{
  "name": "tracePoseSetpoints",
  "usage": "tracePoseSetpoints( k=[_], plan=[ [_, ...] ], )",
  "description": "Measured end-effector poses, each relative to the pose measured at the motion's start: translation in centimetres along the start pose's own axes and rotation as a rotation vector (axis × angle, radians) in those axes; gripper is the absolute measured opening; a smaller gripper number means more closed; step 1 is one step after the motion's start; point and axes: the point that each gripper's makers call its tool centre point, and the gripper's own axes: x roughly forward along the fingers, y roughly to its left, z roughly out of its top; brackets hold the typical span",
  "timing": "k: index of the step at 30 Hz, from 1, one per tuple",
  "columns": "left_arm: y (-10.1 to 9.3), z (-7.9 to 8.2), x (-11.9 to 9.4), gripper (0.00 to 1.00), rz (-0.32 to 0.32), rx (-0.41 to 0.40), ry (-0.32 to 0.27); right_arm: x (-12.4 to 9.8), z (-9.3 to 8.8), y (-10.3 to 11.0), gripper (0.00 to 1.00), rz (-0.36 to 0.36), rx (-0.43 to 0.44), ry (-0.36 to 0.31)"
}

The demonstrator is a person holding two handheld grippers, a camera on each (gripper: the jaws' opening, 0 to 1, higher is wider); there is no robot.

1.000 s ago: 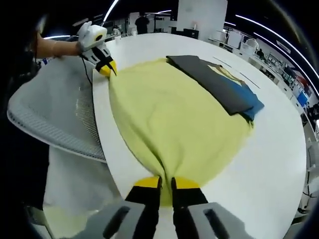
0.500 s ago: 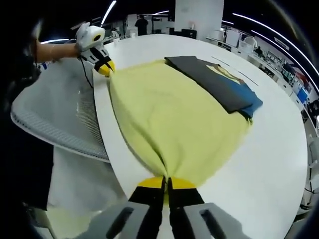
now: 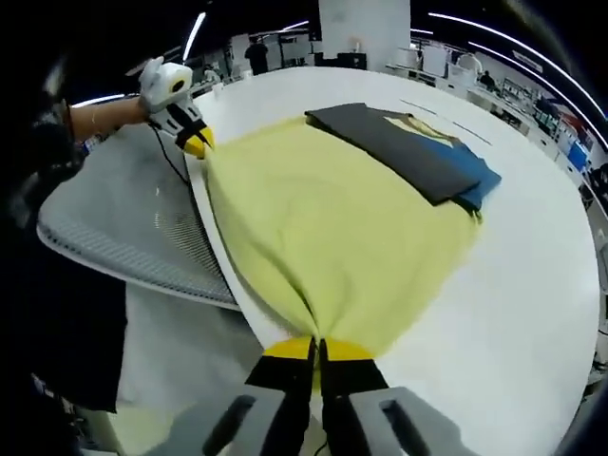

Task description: Fold the garment on the visible template until the final outline fits inside the template.

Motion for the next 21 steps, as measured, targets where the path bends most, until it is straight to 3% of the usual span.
tracePoseSetpoints(
  k=[7,21],
  plan=[
    [-0.9,-0.7,-0.8,0.00,-0.031,-0.023,0.012,-0.6,-0.2,1.4,0.00,0.038,0.061,-0.017],
    [-3.9,-2.1,-2.0,0.00,-0.107,0.006,0.105,-2.1,-1.1,3.6,0.00,0.091,0.043,0.021]
  ],
)
